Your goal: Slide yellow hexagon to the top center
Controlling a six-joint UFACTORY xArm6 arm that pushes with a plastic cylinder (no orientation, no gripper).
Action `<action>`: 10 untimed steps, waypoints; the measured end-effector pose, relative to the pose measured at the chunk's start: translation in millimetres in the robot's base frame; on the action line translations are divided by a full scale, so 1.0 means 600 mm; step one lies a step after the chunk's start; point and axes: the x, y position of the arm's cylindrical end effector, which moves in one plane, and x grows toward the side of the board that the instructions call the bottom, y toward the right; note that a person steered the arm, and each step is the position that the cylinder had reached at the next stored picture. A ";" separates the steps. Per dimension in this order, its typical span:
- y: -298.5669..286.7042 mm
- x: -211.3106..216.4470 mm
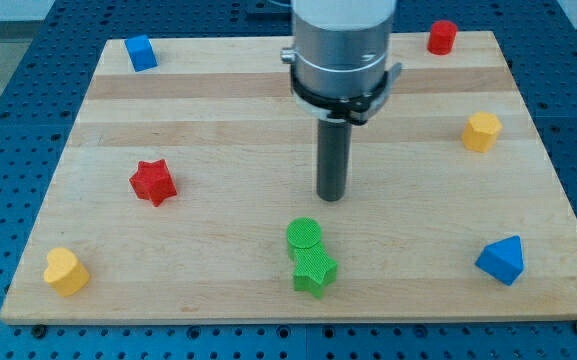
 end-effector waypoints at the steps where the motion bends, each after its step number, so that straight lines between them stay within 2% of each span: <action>1: 0.045 0.000; 3: 0.240 -0.002; 4: 0.322 -0.047; 6: 0.336 -0.132; 8: 0.289 -0.219; 10: 0.260 -0.171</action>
